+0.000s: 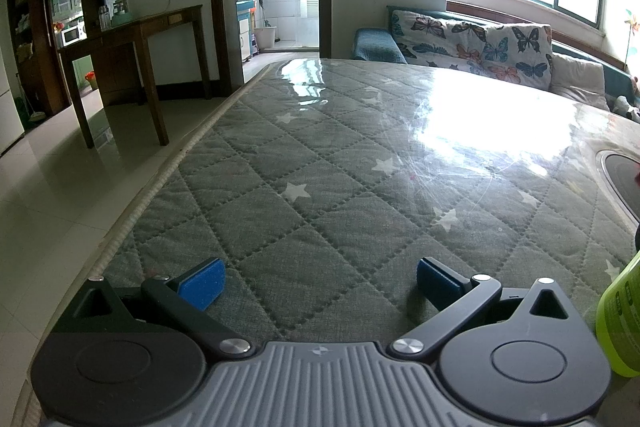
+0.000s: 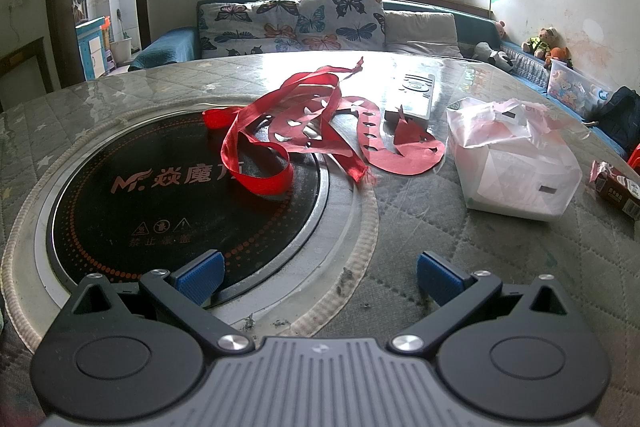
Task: Clean container
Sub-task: 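Move the right tool toward the yellow-and-grey cloth beside the green bottle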
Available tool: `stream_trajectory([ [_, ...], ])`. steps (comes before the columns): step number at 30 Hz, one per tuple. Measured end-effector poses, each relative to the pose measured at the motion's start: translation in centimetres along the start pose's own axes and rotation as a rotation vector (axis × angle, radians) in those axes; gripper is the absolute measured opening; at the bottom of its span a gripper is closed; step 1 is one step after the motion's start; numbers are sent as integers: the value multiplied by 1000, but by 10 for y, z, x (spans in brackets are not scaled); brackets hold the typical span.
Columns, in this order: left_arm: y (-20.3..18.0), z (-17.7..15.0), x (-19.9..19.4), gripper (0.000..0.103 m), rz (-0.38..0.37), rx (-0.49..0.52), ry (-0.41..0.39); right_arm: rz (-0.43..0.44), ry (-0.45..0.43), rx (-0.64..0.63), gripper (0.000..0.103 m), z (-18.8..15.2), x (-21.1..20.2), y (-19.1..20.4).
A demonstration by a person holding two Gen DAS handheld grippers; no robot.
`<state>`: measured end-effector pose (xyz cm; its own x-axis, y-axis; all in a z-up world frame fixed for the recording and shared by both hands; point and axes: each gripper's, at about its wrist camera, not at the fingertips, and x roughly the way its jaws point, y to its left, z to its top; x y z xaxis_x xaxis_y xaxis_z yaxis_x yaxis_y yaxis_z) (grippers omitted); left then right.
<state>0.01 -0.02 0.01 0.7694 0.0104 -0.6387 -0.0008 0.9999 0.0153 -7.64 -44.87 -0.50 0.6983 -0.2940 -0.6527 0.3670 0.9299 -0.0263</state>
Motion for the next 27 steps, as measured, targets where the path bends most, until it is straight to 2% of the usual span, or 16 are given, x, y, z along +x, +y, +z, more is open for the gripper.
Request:
stream_trajectory([
  [5,-5,-1,-1,103,20,-1,-3,6,1,6,103,0,-1,-1],
  [11,-1,-2,-2,103,9,-17,30,31,9,-20,103,-1,-5,6],
  [16,-12,-9,-11,103,32,30,17,59,21,-41,103,-4,-11,15],
  [19,-19,-14,-24,103,20,58,-6,82,26,-49,103,-6,-16,17],
  [27,-29,-25,-50,103,-19,71,17,157,16,-75,103,-8,-39,26],
])
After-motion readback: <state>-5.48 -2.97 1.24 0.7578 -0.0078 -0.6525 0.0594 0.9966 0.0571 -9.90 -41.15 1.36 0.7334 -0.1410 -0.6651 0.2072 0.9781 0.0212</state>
